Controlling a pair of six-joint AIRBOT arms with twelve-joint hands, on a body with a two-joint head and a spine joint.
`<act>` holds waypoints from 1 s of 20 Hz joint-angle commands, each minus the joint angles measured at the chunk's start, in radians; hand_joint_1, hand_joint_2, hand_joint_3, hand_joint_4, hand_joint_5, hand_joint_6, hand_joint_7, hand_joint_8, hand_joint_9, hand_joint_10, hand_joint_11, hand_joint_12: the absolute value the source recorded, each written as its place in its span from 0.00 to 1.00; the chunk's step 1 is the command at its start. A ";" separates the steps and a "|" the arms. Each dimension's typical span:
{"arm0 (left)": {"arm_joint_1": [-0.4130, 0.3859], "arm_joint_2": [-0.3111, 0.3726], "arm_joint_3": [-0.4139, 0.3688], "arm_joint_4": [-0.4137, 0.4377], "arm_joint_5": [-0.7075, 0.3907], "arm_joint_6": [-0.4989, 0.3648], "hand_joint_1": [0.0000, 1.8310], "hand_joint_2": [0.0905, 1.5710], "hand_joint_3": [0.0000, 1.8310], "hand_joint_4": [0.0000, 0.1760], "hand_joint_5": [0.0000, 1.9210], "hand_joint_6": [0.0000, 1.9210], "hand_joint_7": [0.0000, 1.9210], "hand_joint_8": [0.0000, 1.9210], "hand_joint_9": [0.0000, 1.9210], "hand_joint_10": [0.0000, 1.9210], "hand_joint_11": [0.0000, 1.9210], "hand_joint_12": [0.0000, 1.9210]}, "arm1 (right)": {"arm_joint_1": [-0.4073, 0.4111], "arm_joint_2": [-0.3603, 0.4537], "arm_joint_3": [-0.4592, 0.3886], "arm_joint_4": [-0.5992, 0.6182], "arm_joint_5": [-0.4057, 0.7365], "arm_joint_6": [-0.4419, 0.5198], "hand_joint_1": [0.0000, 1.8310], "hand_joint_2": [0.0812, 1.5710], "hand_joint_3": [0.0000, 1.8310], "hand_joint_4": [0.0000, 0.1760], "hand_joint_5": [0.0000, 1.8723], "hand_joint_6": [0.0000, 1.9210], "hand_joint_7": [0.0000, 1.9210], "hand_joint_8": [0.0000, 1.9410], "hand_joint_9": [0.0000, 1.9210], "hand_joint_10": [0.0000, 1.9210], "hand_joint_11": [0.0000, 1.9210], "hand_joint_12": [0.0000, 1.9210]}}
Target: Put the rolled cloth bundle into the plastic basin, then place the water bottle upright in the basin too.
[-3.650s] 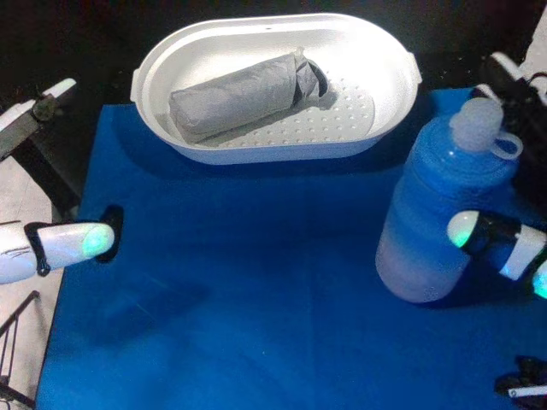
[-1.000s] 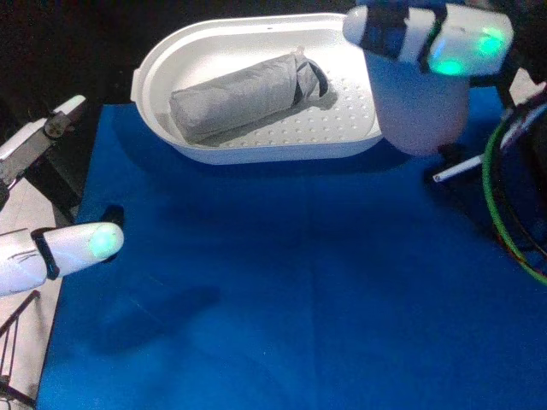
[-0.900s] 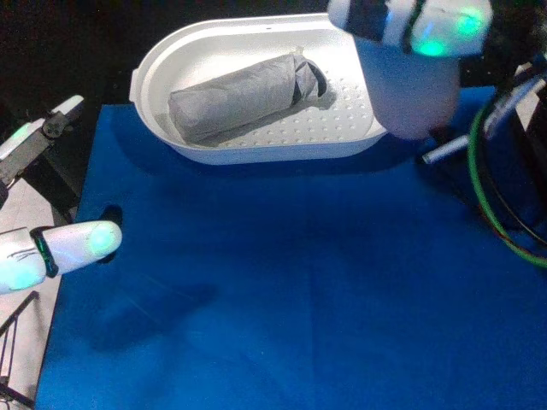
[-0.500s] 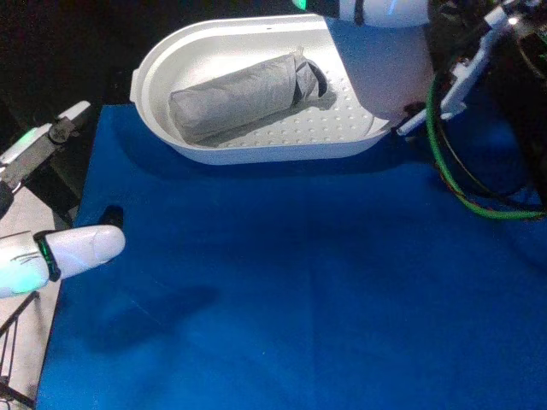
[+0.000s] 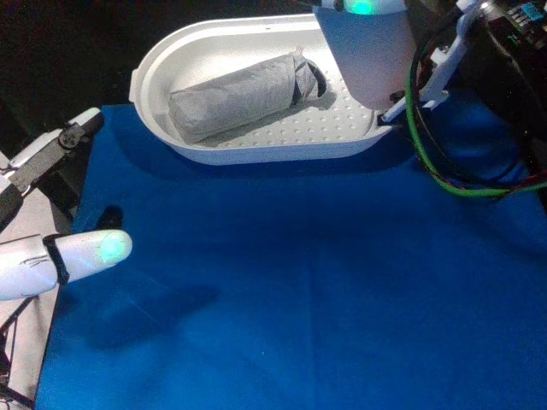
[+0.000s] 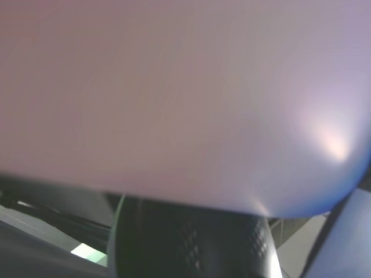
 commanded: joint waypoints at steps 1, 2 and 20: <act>-0.011 -0.009 0.009 0.008 -0.125 -0.012 0.29 0.54 0.00 0.89 0.05 0.00 0.04 0.00 0.02 0.00 0.00 0.11 | 0.022 -0.003 0.009 0.020 0.140 0.019 0.63 0.71 0.00 0.00 0.50 0.55 0.51 0.84 0.50 0.98 0.47 1.00; -0.013 -0.011 0.011 0.010 -0.125 -0.013 0.29 0.54 0.00 0.86 0.05 0.00 0.04 0.00 0.03 0.00 0.00 0.11 | 0.022 -0.007 0.014 0.022 0.140 0.019 0.63 0.71 0.00 0.00 0.50 0.55 0.50 0.84 0.48 0.98 0.44 1.00; -0.014 -0.013 0.009 0.011 -0.136 -0.019 0.30 0.54 0.00 0.81 0.05 0.00 0.04 0.00 0.02 0.00 0.00 0.08 | 0.003 -0.012 0.020 0.026 0.141 0.042 0.51 0.71 0.00 0.00 0.38 0.00 0.42 0.07 0.27 0.41 0.15 0.67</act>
